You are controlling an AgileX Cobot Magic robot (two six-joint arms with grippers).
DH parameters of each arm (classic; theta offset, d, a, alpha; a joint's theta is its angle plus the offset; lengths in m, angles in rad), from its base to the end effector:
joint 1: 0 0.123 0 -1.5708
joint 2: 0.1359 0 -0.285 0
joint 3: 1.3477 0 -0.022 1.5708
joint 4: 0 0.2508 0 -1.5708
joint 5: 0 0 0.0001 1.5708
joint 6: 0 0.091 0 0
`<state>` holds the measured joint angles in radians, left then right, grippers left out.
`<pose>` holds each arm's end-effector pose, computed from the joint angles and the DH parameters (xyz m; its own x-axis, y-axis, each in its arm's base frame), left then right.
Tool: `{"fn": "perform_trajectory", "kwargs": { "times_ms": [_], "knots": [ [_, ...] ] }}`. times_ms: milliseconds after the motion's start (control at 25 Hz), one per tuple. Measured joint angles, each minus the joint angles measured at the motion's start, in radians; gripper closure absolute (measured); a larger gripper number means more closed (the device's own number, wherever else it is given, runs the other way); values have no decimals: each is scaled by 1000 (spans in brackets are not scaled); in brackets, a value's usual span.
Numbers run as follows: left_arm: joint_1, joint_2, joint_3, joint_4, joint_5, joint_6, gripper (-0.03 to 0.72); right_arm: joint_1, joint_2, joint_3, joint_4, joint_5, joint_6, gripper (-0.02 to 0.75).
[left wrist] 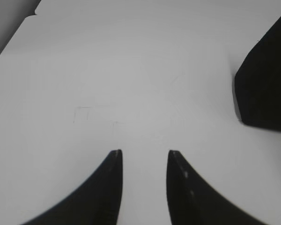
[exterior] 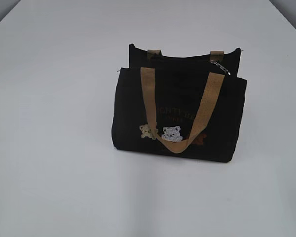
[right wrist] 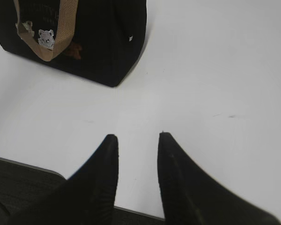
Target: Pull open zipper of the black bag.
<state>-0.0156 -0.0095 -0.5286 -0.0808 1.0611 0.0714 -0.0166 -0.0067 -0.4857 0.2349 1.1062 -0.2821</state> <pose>-0.0101 -0.0063 0.2853 -0.4181 0.0383 -0.9076 0.0929 0.9957 -0.0007 -0.0071 0.0191 0.2715 -0.4565 -0.1630 -0.8747 -0.2482 0.9674 -0.0508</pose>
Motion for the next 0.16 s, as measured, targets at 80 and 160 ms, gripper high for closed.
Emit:
{"fn": "perform_trajectory", "kwargs": {
  "times_ms": [80, 160],
  "knots": [
    [0, 0, 0, 0, 0, 0, 443, 0, 0, 0, 1, 0, 0, 502],
    [0, 0, 0, 0, 0, 0, 443, -1, 0, 0, 1, 0, 0, 502]
  ]
}}
